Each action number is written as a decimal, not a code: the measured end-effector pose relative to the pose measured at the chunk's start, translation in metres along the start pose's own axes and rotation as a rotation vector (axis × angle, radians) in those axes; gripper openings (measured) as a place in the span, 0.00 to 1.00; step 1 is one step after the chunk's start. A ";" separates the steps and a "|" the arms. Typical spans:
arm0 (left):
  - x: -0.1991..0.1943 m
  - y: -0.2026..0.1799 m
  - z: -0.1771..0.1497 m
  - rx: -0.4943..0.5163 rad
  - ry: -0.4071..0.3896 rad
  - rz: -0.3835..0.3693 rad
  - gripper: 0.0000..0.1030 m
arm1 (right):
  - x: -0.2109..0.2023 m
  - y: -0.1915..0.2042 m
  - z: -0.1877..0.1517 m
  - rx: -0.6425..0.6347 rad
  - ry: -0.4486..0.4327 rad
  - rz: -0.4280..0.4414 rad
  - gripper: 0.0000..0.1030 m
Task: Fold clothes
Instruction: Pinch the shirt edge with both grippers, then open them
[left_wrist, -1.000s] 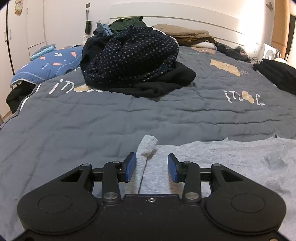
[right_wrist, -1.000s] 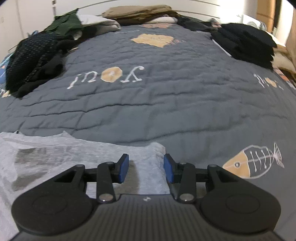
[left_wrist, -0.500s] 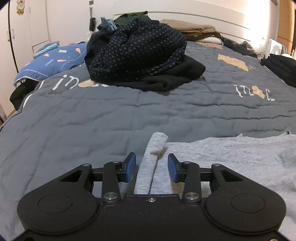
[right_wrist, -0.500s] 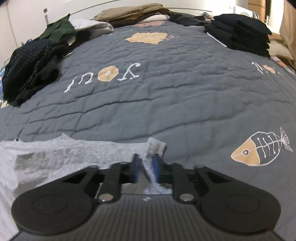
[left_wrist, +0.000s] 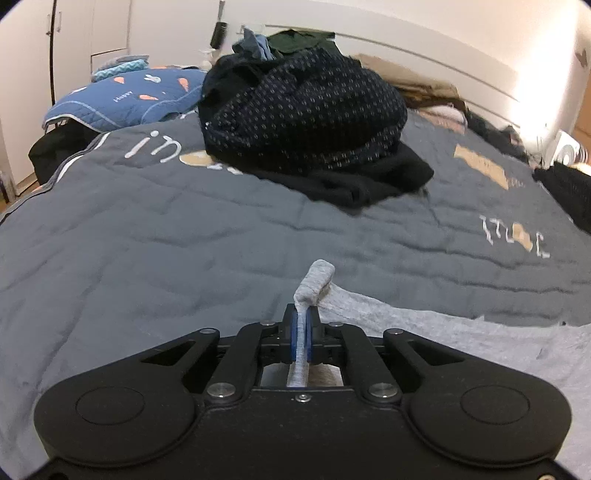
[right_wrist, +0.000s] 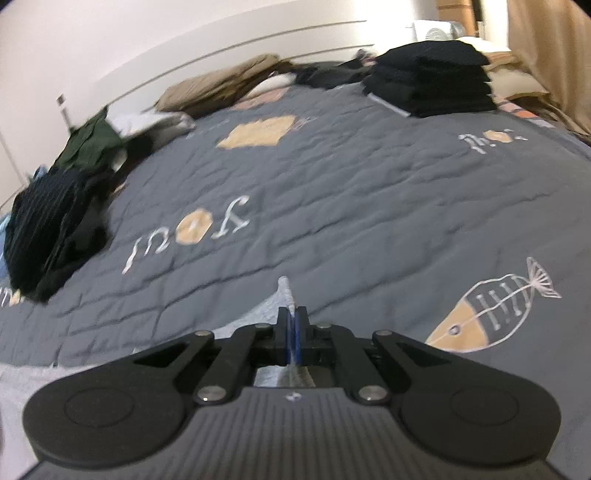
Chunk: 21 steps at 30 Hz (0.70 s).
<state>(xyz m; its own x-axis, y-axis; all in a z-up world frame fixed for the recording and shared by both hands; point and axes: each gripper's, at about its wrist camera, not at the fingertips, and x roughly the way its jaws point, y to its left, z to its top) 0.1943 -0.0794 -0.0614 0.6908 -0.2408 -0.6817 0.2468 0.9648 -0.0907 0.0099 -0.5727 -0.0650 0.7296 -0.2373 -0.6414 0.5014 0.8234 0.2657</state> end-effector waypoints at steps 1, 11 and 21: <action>0.001 0.000 0.000 0.002 0.002 0.002 0.05 | 0.001 -0.003 0.000 0.012 0.000 0.001 0.02; -0.001 -0.001 0.001 0.012 -0.015 0.005 0.10 | 0.020 -0.002 -0.008 -0.056 0.091 -0.041 0.06; -0.015 -0.055 0.005 0.172 -0.060 -0.166 0.34 | 0.000 0.018 -0.001 -0.103 0.060 0.035 0.18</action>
<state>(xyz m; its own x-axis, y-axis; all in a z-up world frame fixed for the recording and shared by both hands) 0.1744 -0.1291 -0.0426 0.6692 -0.4048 -0.6231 0.4682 0.8809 -0.0695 0.0185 -0.5580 -0.0609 0.7150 -0.1787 -0.6759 0.4237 0.8798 0.2156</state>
